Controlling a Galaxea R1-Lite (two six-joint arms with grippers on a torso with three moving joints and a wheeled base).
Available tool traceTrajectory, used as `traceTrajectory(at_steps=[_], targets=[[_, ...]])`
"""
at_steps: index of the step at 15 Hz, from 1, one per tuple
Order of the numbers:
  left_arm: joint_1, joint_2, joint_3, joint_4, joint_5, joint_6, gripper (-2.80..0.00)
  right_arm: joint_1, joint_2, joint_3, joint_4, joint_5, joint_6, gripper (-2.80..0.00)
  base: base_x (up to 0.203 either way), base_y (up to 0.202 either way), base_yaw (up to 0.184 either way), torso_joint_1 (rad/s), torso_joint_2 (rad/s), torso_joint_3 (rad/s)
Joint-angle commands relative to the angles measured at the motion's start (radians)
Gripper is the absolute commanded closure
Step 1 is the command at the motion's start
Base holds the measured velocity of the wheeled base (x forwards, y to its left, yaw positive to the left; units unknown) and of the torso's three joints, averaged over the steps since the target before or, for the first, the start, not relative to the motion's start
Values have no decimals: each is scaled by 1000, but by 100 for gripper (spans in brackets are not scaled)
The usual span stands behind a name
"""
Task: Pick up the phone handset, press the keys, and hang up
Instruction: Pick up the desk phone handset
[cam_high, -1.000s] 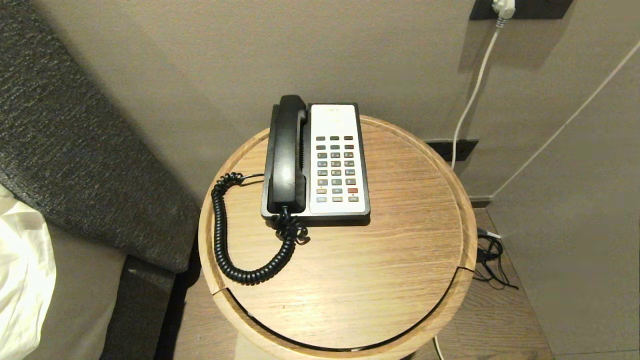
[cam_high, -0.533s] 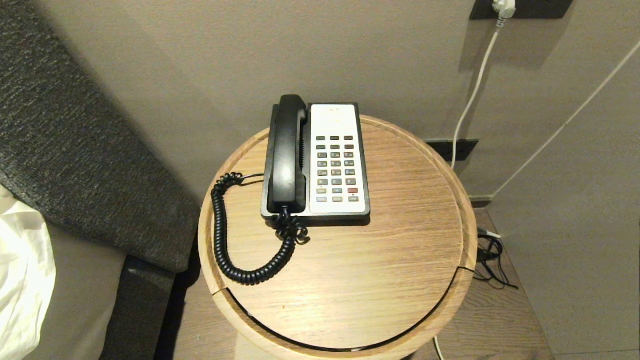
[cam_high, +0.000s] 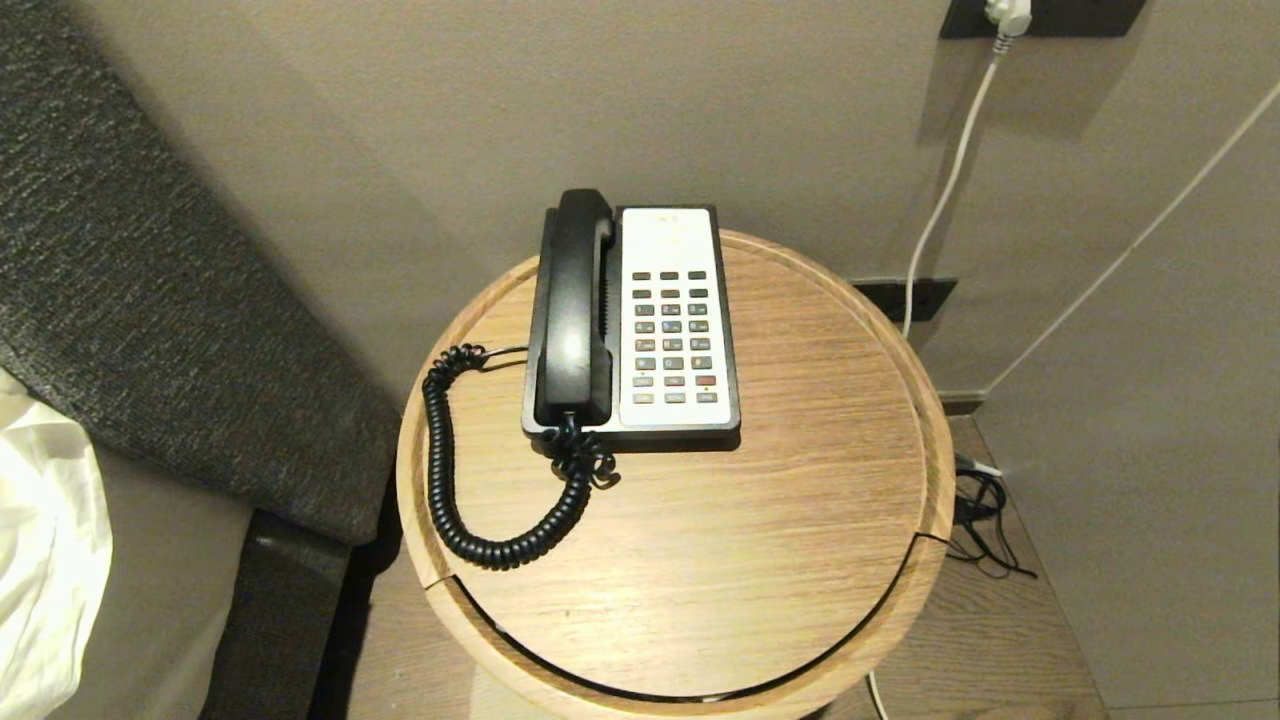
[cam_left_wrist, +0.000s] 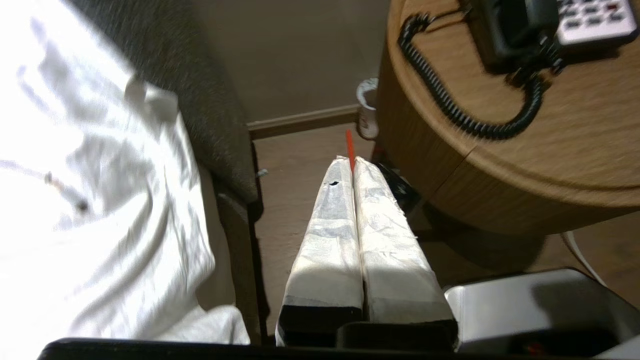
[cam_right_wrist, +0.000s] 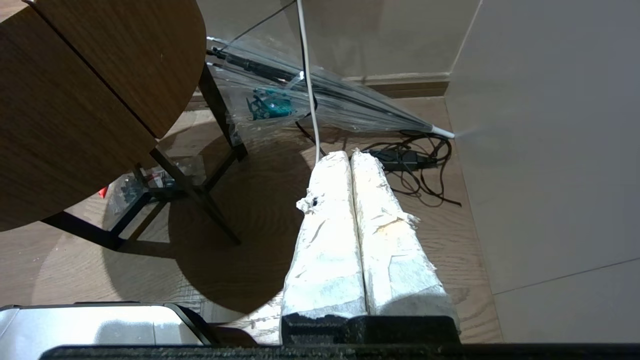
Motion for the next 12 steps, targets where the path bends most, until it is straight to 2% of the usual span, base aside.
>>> traceTrajectory(at_steps=[1,3,5,7,8,9,10,11,12], targets=[[3,373,-254,104,-23,5,0,0,-2,0,0,0,-1,0,0,0,0,0,0,0],[-17,562,-425,171,-39,-2,0,0,-2,0,0,0,-1,0,0,0,0,0,0,0],[-86,723,-600,212,-28,-52,0,0,-2,0,0,0,-1,0,0,0,0,0,0,0],[-218,871,-808,295,38,-136,0,0,-2,0,0,0,-1,0,0,0,0,0,0,0],[-309,936,-902,338,76,-203,0,0,-2,0,0,0,-1,0,0,0,0,0,0,0],[-421,994,-965,370,144,-263,0,0,-2,0,0,0,-1,0,0,0,0,0,0,0],[-513,1039,-982,383,239,-296,0,0,-2,0,0,0,-1,0,0,0,0,0,0,0],[-600,1082,-981,385,344,-323,0,0,-2,0,0,0,-1,0,0,0,0,0,0,0],[-678,1128,-980,380,478,-345,0,0,-2,0,0,0,-1,0,0,0,0,0,0,0]])
